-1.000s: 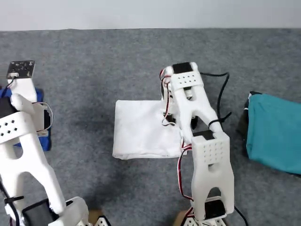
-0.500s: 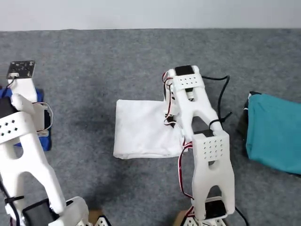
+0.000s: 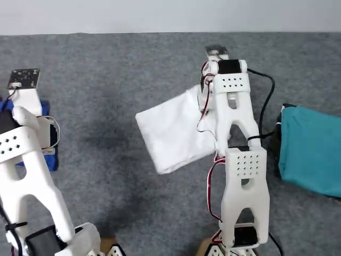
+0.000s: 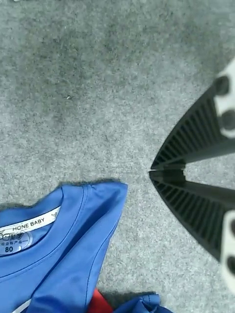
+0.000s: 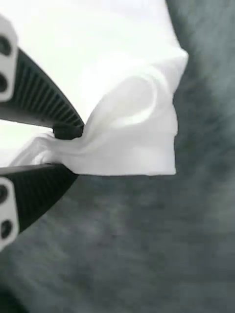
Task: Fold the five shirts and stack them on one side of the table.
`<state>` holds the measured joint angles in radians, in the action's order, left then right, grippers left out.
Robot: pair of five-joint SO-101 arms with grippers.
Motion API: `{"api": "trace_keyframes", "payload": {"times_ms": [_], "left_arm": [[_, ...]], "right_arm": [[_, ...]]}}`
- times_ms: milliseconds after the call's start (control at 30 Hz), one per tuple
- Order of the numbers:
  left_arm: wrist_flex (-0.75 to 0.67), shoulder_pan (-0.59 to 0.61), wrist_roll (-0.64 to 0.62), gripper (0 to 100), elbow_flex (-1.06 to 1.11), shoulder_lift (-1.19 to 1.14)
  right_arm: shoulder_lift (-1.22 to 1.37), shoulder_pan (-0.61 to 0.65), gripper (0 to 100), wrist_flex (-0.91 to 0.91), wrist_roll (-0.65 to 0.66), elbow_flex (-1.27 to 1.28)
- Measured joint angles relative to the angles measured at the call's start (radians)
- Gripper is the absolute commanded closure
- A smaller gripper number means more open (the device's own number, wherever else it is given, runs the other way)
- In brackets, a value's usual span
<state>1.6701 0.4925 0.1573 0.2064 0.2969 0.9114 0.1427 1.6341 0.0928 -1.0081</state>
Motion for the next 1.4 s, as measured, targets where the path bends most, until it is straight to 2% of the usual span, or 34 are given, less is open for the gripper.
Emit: {"api": "trace_keyframes", "payload": {"times_ms": [133,267,367,500,600,767,867,1133,1333,1400], "left_arm": [[0.000,0.000,0.000,100,0.000,0.000],[0.000,0.000,0.000,100,0.000,0.000],[0.000,0.000,0.000,100,0.000,0.000],[0.000,0.000,0.000,100,0.000,0.000],[0.000,0.000,0.000,100,0.000,0.000],[0.000,0.000,0.000,100,0.000,0.000],[0.000,0.000,0.000,100,0.000,0.000],[0.000,0.000,0.000,100,0.000,0.000],[0.000,0.000,0.000,100,0.000,0.000],[0.000,0.000,0.000,100,0.000,0.000]], "right_arm": [[0.026,0.000,98.8,-0.158,0.241,-0.009],[0.072,0.000,98.3,-0.238,0.400,-0.009],[0.084,0.011,93.7,-0.247,0.459,-0.009],[0.072,0.026,83.4,-0.229,0.462,-0.009],[0.026,0.034,81.0,-0.222,0.330,-0.009],[-0.057,0.032,80.8,-0.172,-0.023,-0.009],[-0.101,0.035,80.8,-0.100,-0.181,-0.009],[-0.184,0.104,79.4,0.120,-0.468,-0.006],[-0.290,0.196,53.7,0.120,-0.706,0.152],[-0.298,0.230,50.4,0.120,-0.781,0.210]]}}
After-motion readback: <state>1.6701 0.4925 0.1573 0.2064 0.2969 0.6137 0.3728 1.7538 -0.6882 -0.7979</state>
